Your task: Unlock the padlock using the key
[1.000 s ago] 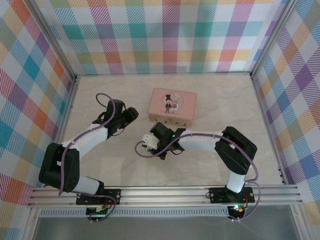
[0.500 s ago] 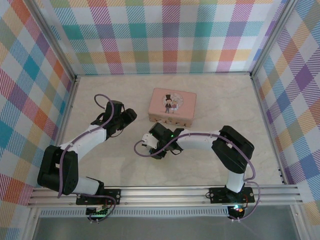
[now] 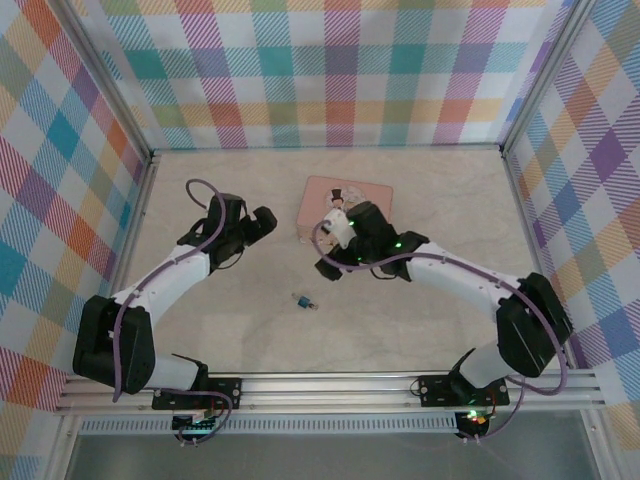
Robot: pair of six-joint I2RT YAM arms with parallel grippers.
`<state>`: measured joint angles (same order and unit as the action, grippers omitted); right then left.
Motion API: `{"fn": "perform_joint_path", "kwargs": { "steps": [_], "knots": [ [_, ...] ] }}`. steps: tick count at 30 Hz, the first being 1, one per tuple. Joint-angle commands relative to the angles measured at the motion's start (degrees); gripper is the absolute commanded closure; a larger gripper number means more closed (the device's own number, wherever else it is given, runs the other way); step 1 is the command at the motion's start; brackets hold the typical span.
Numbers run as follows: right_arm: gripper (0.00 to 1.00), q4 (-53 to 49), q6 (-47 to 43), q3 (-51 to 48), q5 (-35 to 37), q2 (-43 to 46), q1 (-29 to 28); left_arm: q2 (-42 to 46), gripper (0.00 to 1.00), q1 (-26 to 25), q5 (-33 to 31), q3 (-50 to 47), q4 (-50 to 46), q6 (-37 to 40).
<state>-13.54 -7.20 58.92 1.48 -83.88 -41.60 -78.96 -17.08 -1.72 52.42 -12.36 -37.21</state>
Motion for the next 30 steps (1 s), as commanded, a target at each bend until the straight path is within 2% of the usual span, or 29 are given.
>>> {"fn": "perform_joint_path", "kwargs": {
  "steps": [1,4,6,10,11,13,16,20,23,25,30],
  "knots": [
    [0.0,3.08,7.26,-2.27,4.26,3.76,3.83,1.93,0.0,0.73,-4.79,3.81,-5.7,6.03],
    [0.0,3.93,11.76,-2.97,7.16,5.99,9.31,1.46,0.0,0.74,-9.31,6.52,-8.98,11.16],
    [0.0,5.54,14.41,-4.09,11.53,7.19,12.52,1.25,0.0,0.99,-13.74,7.73,-10.59,15.05],
    [0.0,15.26,14.98,-11.35,18.66,11.85,17.7,4.86,0.0,1.15,-23.93,2.35,-2.39,24.83],
    [0.0,18.45,13.67,-13.57,20.8,12.68,18.65,5.99,0.0,1.79,-24.78,0.68,0.08,27.08],
    [0.0,25.79,9.44,-18.04,26.07,13.37,19.3,7.17,0.0,3.52,-25.19,-1.56,2.53,28.91],
    [0.0,28.35,8.22,-20.96,30.38,12.25,21.69,6.86,0.0,5.9,-25.16,-6.26,9.87,31.75],
    [0.0,33.96,10.38,-24.88,30.18,8.69,25.61,1.88,0.0,7.66,-25.09,-12.26,21.52,33.16],
    [0.0,38.71,6.92,-26.24,29.29,5.08,26.96,-3.29,0.0,7.76,-25.38,-15.42,29.34,33.48],
    [0.0,46.56,3.08,-29.05,29.31,3.26,27.37,-6.4,0.0,7.73,-24.39,-17.71,35.11,35.38],
    [0.0,59.8,5.71,-35.79,24.18,0.86,31.47,-8.38,0.0,8.63,-20.79,-21.86,45.47,37.29]
  ]
}}
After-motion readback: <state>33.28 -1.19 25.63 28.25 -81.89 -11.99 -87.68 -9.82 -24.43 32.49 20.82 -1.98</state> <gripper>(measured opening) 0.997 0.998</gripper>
